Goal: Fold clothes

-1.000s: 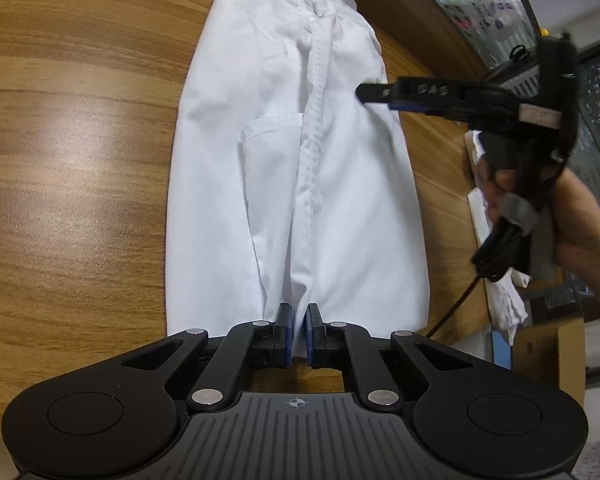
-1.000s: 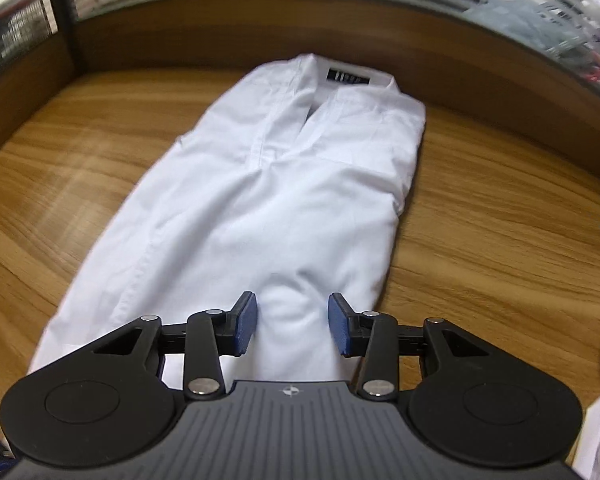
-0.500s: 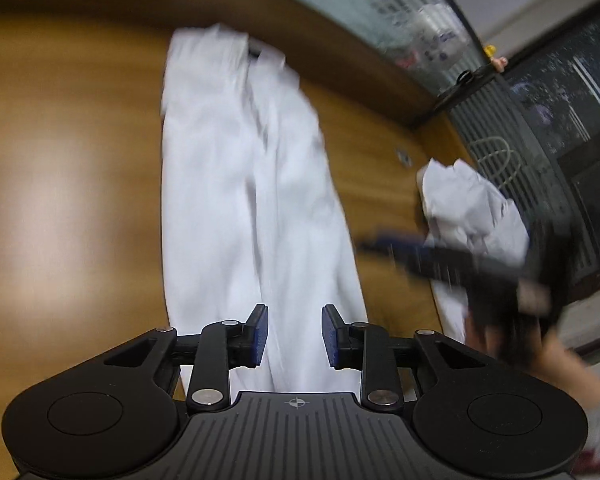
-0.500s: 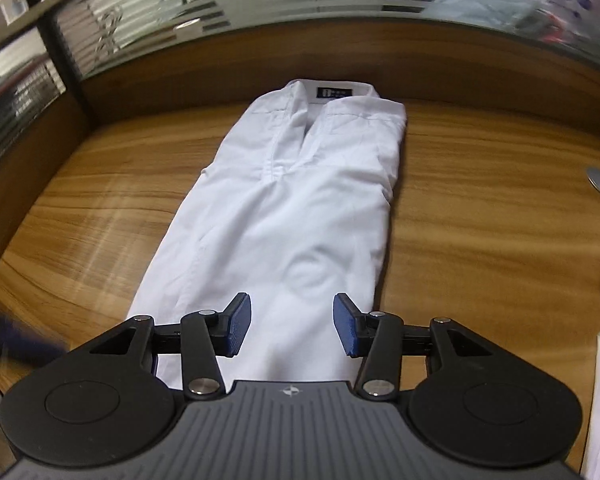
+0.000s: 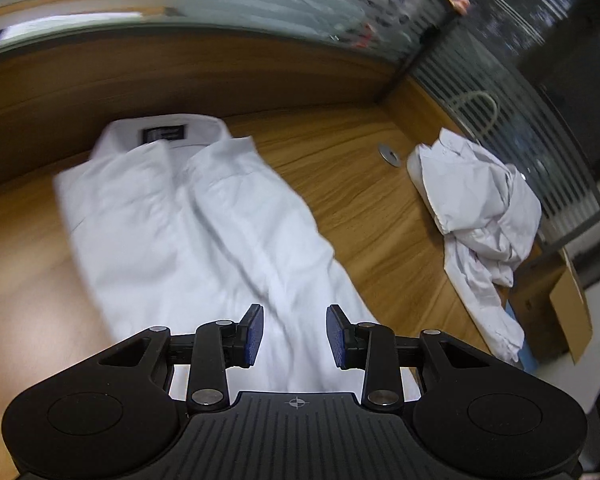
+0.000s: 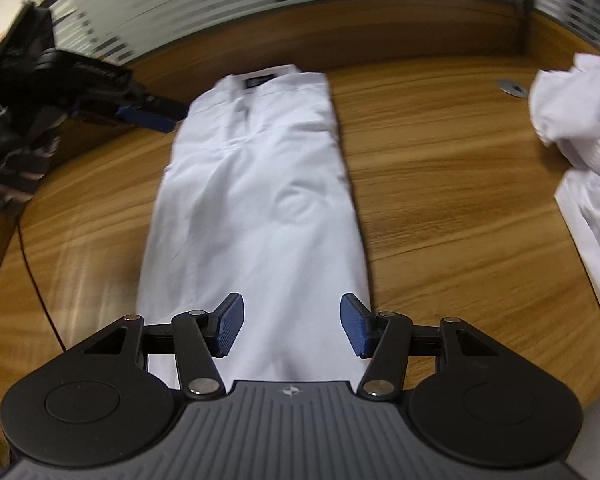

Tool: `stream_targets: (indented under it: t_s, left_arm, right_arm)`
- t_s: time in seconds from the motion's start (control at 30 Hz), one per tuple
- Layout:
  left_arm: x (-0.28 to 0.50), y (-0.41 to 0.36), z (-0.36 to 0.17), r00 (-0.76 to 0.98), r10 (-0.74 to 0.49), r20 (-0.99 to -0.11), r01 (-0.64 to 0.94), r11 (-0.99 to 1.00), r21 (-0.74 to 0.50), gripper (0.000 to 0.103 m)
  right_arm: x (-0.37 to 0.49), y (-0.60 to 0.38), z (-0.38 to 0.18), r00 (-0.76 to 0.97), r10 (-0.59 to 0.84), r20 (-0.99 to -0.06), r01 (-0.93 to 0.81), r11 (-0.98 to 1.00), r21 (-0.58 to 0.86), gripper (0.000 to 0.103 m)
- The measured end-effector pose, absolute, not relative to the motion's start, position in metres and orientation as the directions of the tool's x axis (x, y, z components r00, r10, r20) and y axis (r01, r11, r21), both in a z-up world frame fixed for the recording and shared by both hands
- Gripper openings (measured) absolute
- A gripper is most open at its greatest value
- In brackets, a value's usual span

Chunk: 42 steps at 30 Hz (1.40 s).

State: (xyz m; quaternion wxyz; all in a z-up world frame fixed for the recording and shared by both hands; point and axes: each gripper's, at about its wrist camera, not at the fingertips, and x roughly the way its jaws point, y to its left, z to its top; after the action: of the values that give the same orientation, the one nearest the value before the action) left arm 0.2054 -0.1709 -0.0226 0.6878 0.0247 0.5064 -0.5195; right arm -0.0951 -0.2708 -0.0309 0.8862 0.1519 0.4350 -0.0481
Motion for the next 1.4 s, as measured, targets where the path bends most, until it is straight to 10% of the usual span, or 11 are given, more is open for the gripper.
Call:
stream_targets:
  t_s: [0.3,0.47,0.7,1.4]
  left_arm:
    - [0.247,-0.257,-0.050,-0.108,-0.625,-0.773,0.878,0.304,-0.369,0.037]
    - [0.245,-0.286,-0.052,-0.018,-0.577,-0.816,0.976,0.167,-0.140,0.053]
    - [0.246,-0.299,-0.071,0.020,-0.547,-0.837,0.998,-0.042,0.051,0.101]
    - [0.251,-0.314,-0.090,-0.096,-0.556,-0.826,0.970,-0.240,0.049,0.103]
  right_arm:
    - [-0.077,-0.263,-0.034,0.598,-0.089,-0.797,0.327,0.934,0.141,0.060]
    - [-0.052,-0.263,-0.036,0.597,-0.102,-0.796,0.329,0.935,0.128,0.060]
    - [-0.011,-0.262,-0.038,0.606,-0.109,-0.788,0.323,0.939,0.118,0.072]
    - [0.080,-0.265,-0.067,0.596,-0.081,-0.799,0.324,0.935,0.147,0.077]
